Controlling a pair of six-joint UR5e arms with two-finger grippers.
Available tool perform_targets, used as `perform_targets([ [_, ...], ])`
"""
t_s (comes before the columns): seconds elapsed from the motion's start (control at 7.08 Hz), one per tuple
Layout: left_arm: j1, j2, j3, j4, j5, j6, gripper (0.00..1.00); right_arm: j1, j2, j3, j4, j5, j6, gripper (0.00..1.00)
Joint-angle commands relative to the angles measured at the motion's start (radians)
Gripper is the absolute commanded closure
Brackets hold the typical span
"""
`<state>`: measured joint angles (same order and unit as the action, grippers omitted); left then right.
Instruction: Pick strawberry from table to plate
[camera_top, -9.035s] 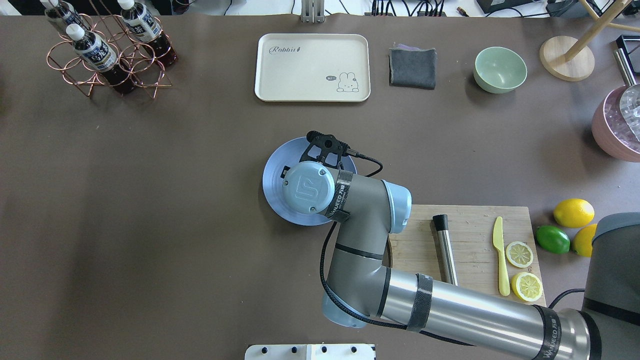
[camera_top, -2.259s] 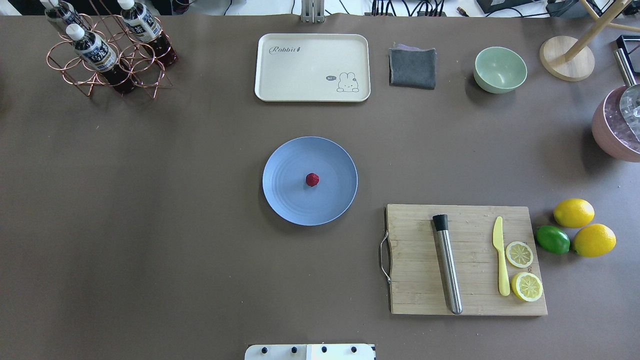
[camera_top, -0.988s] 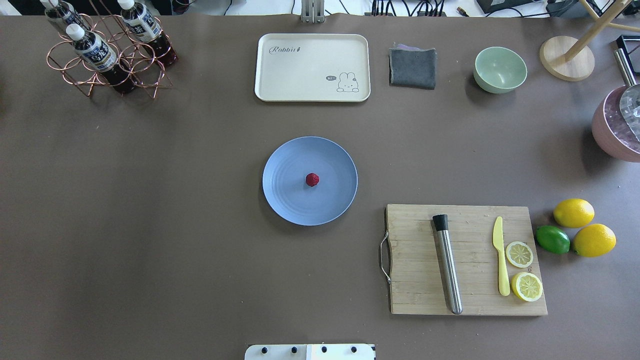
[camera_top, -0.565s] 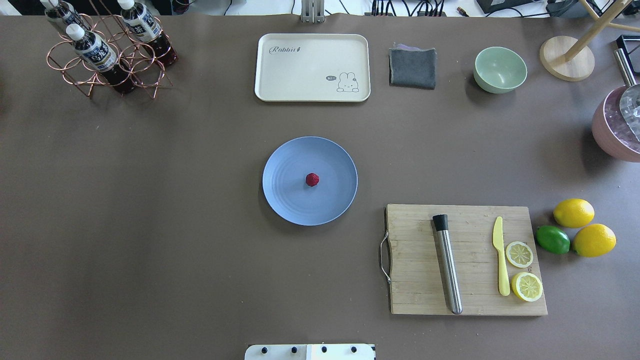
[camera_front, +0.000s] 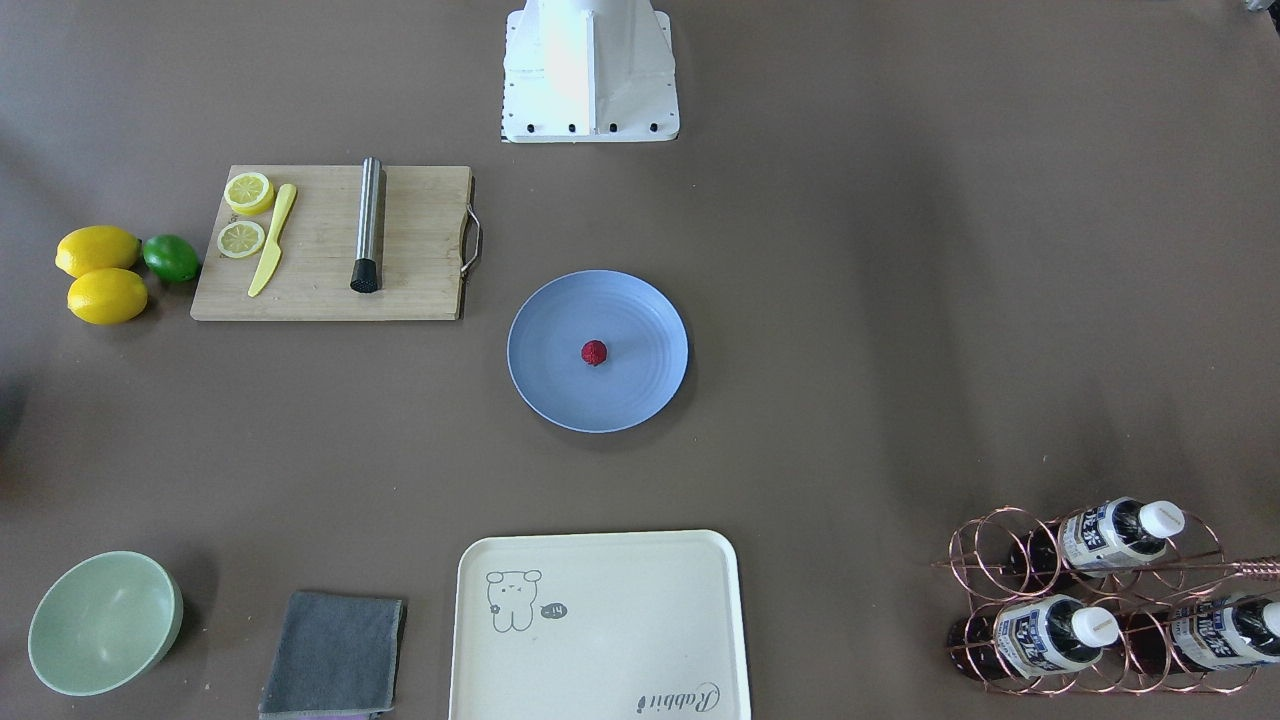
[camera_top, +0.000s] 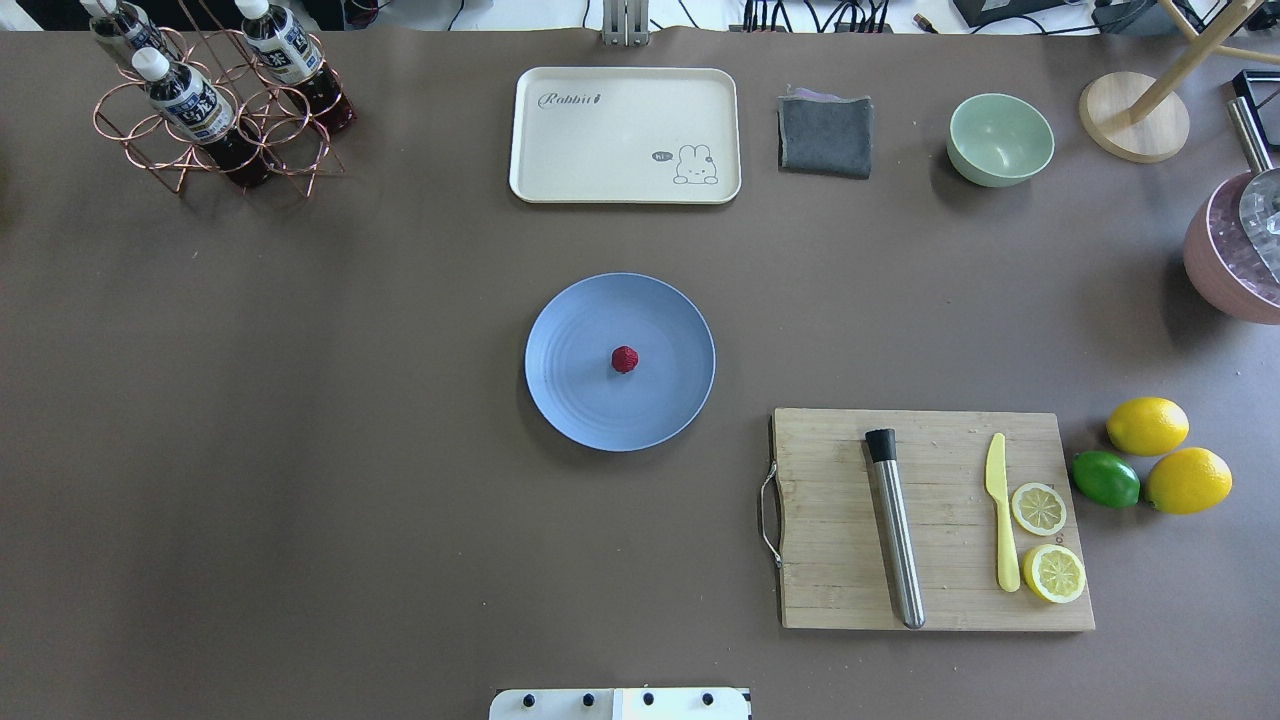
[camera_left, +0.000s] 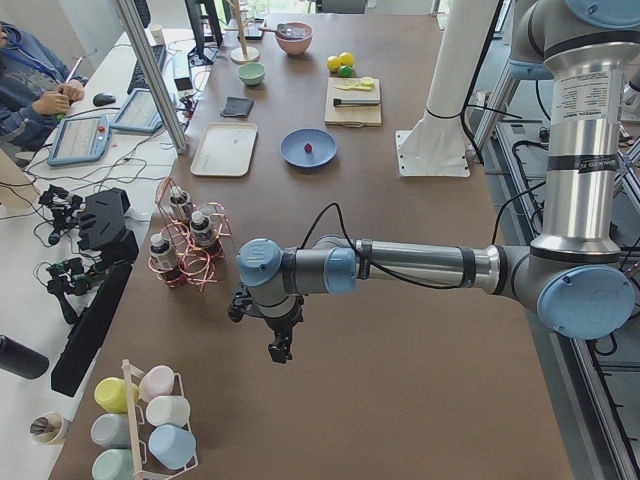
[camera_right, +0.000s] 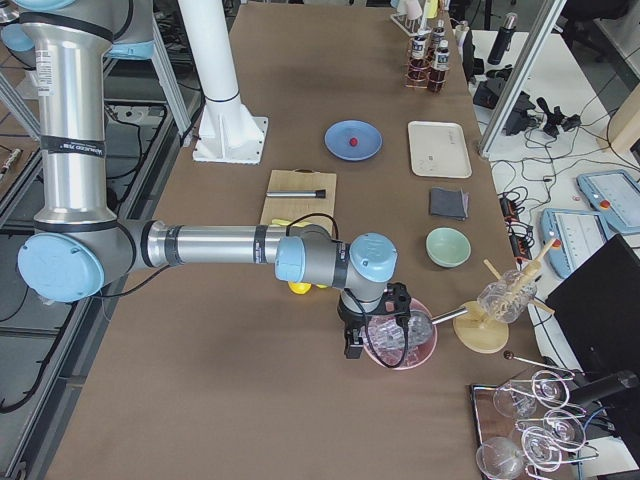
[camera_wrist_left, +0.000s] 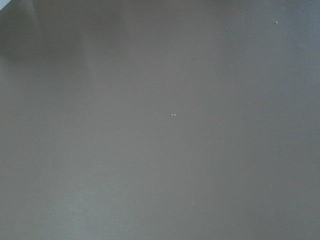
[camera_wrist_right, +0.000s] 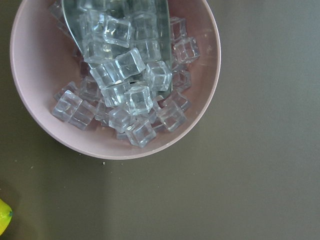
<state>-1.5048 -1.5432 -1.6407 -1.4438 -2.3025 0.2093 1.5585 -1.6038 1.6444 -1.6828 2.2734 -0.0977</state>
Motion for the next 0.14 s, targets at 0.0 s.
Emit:
perform_targets([
  [0.0, 0.000, 0.000, -0.002, -0.001, 0.000, 0.002, 0.01, 0.000, 0.002, 0.000, 0.000, 0.000, -0.001, 0.00],
])
